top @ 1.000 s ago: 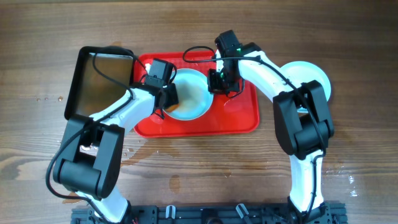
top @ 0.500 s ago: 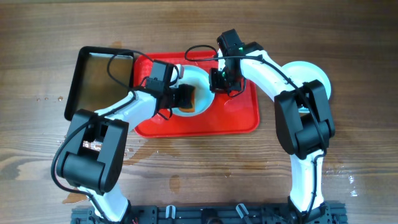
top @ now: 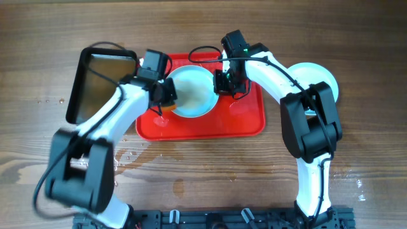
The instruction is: Clean dirty plates on tray and stack at the side
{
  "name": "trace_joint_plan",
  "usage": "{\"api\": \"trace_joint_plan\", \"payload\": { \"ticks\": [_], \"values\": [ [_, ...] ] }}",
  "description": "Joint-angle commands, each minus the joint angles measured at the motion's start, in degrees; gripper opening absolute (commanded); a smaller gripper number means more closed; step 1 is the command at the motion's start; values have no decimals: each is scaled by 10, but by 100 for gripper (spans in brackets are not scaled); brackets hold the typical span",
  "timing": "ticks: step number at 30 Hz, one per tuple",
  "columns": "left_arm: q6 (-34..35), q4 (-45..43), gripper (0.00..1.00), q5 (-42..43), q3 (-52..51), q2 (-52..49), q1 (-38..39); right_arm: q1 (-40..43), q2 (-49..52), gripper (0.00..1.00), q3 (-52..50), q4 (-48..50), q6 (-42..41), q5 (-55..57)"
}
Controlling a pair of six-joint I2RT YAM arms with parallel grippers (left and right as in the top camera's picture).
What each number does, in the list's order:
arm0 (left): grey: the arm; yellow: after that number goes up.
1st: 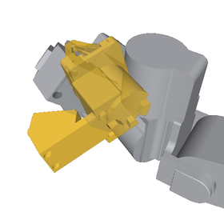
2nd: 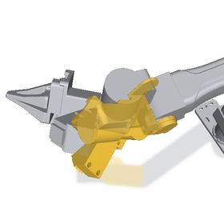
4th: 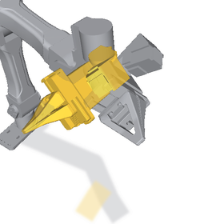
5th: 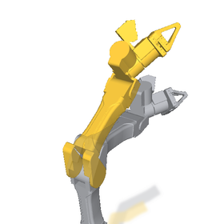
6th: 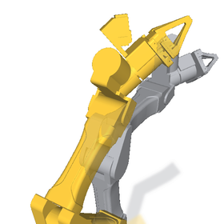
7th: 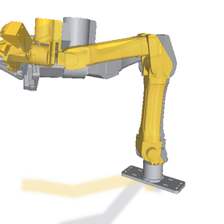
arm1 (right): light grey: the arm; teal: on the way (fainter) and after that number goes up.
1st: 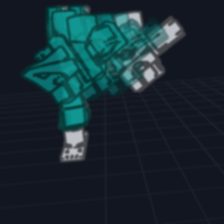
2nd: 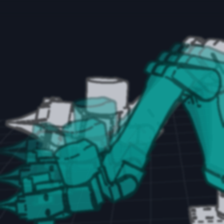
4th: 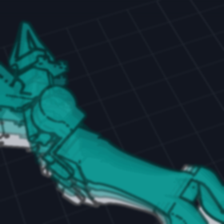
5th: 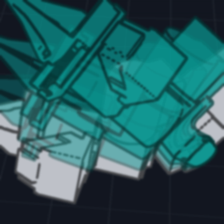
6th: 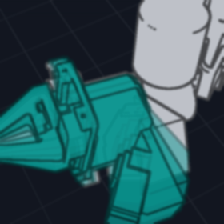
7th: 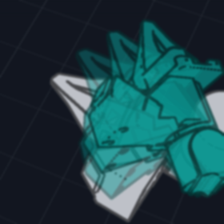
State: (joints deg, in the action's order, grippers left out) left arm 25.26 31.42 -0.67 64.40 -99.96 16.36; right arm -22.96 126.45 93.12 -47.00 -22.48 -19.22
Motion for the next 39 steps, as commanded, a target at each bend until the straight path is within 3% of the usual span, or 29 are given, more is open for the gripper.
{"api": "trace_joint_plan", "payload": {
  "ticks": [1, 9, 16, 19, 21, 30, 35, 39],
  "values": [
    [7, 22, 4, -21, 24, 84, -5, -3, 11, 4, 1, 3, 0, 2],
    [7, 47, 4, -20, 24, 107, -5, -3, 16, 5, 1, 28, -30, 15],
    [7, 46, 4, -25, 24, 107, -17, -4, 37, 20, 1, 40, -49, 12],
    [7, 47, 4, -24, 24, 107, -30, -7, 45, 17, 1, 46, -62, 12],
    [7, 47, 4, -24, 24, 107, -39, -8, 45, 4, 2, 46, -61, 0],
    [7, 49, 4, -24, 24, 107, -54, 13, -30, 4, 2, 39, -10, -27],
    [7, 46, 4, -24, 24, 105, -54, 23, -130, 4, 2, 20, 18, 83],
    [7, 43, 4, -24, 24, 96, -54, 1, -198, 4, 2, 2, 42, 258]
  ]
}}
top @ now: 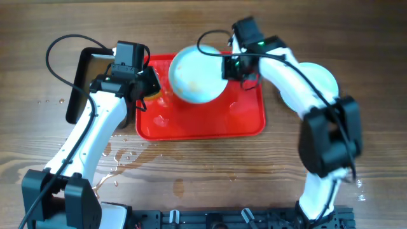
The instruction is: Clean dirty plates on tray and stack at the side
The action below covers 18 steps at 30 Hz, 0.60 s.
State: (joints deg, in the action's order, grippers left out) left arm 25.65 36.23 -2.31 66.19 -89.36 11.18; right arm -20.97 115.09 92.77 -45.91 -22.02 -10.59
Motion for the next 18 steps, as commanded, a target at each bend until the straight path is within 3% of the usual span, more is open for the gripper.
{"api": "trace_joint_plan", "payload": {
  "ticks": [1, 10, 18],
  "values": [
    [4, -6, 4, -8, 6, -14, -2, -28, -96, 4, 5, -12, 41, 213],
    [3, -11, 4, -8, 6, -55, -2, -146, -121, 4, 3, -85, 4, 625],
    [3, -17, 4, -8, 6, -67, -2, -209, -121, 4, 3, -110, -50, 751]
  ]
}}
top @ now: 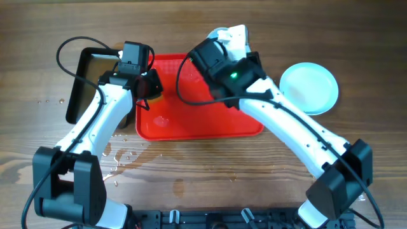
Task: Clean dirty plates on tray and stack at the side
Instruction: 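Lift the cleaned plate with the right gripper and place it on the stack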
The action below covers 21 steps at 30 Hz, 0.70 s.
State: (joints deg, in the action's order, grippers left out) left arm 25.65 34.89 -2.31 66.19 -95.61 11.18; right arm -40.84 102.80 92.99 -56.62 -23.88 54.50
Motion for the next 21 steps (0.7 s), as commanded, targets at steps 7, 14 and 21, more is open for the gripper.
{"api": "trace_joint_plan", "payload": {
  "ticks": [7, 14, 21],
  "values": [
    [3, -4, 4, -8, 6, -4, -2, -11, 2, 4, 1, -12, -37, 134],
    [3, -6, 4, -8, 6, -4, -2, -11, 2, 4, 1, -32, -77, 177],
    [3, -6, 4, -8, 6, -5, -2, -11, 2, 4, 1, -26, -77, 237]
  ]
}}
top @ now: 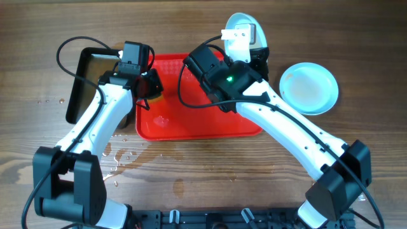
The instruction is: Clean dirty plates on tray and stack at the side
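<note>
The red tray (210, 124) lies mid-table with only wet smears on it. My right arm is raised over the tray's far right corner. Its gripper (249, 37) is shut on a light blue plate (236, 20), held tilted and mostly hidden behind the wrist. A second light blue plate (310, 88) rests flat on the table to the right of the tray. My left gripper (150, 88) hangs over the tray's far left corner, shut on a small yellow sponge (155, 97).
A black rectangular basin (89, 70) stands left of the tray, under the left arm's cable. Water drops (124, 156) lie on the wood in front of the tray's left corner.
My right gripper has shifted the held plate further back and to the right, so its rim now shows beyond the tray's far edge. The left arm has not moved.
First the plate lay on the tray, my right gripper at its rim and my left gripper with the sponge against it. Then the right gripper held it lifted over the tray and the left had drawn back. Now the plate is past the tray's far right corner.
</note>
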{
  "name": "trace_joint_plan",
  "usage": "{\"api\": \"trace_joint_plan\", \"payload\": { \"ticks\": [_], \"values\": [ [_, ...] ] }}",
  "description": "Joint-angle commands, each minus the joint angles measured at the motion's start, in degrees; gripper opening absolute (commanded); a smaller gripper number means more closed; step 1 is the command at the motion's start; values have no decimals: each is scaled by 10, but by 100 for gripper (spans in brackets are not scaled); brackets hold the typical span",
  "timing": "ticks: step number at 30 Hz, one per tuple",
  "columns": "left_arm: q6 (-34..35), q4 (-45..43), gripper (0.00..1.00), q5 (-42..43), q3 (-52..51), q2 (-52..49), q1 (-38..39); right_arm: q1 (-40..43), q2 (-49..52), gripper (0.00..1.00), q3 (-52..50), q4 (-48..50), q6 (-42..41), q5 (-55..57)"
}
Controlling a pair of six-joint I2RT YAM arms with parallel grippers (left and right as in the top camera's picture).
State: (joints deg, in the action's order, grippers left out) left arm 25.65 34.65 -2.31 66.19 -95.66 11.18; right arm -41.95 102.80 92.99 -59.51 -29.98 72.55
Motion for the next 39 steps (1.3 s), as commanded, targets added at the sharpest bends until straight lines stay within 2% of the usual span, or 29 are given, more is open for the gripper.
{"api": "trace_joint_plan", "payload": {
  "ticks": [1, 4, 9, 13, 19, 25, 30, 39],
  "values": [
    [4, -4, 4, -8, 6, -4, -2, 0, 2, 4, 1, 3, -17, 51],
    [3, -3, 4, -8, 6, -4, -2, 5, 2, 4, 1, 5, -17, -18],
    [3, -4, 4, -8, 6, -4, -2, 54, 2, 4, 1, 9, -8, -233],
    [3, -4, 4, -8, 6, -4, -2, 142, 2, 4, 1, 36, 89, -471],
    [3, -4, 4, -8, 6, -4, -2, 302, 2, 4, 1, 39, 137, -716],
    [3, -3, 4, -8, 6, -4, -2, 452, 2, 4, -12, 14, 134, -745],
    [3, -3, 4, -8, 6, -4, -2, 561, 2, 4, -102, 60, 129, -744],
    [3, -3, 4, -8, 6, -4, -2, 615, 2, 4, -224, 163, 110, -713]
  ]
}}
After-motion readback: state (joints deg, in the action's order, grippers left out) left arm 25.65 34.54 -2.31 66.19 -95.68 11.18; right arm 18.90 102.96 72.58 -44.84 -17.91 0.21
